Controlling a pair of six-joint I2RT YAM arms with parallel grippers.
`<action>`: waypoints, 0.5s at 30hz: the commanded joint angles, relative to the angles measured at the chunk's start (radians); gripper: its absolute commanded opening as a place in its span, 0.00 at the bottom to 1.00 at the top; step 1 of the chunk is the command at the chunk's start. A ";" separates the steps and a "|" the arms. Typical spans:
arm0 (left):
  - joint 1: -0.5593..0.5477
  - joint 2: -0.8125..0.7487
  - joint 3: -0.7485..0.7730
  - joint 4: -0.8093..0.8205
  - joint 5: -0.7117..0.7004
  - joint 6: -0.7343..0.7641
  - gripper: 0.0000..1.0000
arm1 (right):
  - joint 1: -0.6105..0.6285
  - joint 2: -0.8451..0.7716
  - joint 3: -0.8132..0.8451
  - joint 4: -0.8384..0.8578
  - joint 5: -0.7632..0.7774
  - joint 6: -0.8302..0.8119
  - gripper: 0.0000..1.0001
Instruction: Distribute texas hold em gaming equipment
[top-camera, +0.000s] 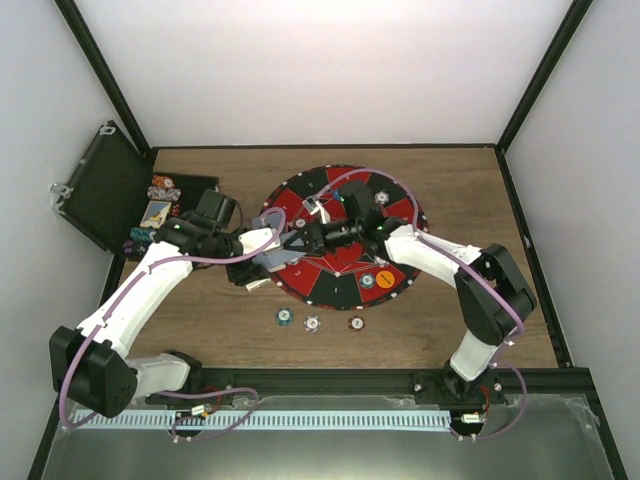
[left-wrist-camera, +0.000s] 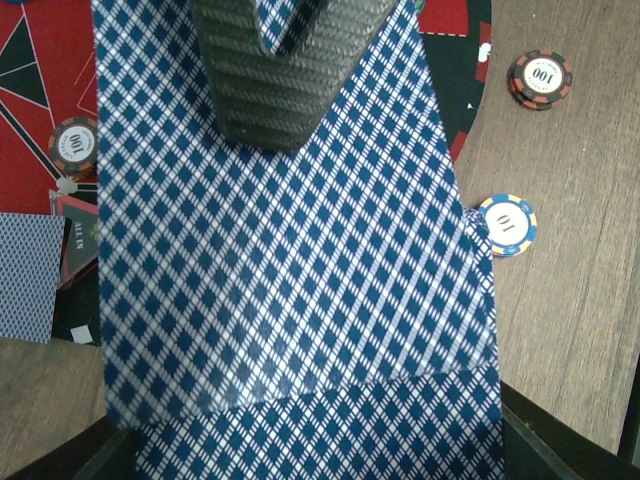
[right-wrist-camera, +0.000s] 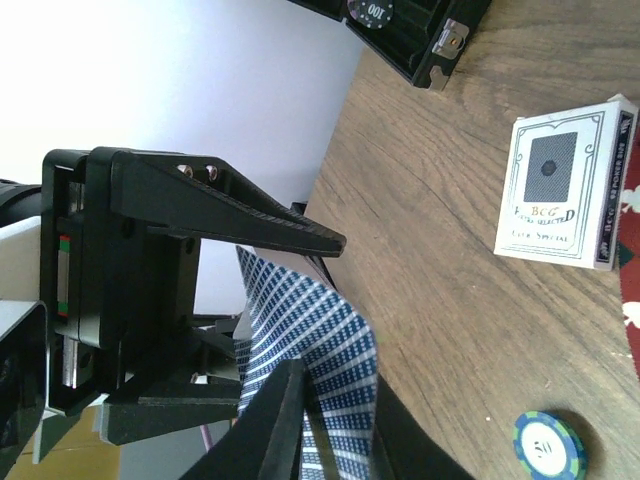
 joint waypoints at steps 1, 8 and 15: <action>-0.001 -0.002 0.018 0.018 0.018 -0.001 0.12 | -0.013 -0.035 0.010 -0.053 0.033 -0.024 0.12; 0.000 0.001 0.015 0.019 0.013 -0.001 0.12 | -0.065 -0.057 0.017 -0.066 0.021 -0.026 0.01; -0.001 0.004 0.017 0.016 0.007 -0.002 0.12 | -0.261 -0.006 0.088 -0.123 -0.016 -0.086 0.01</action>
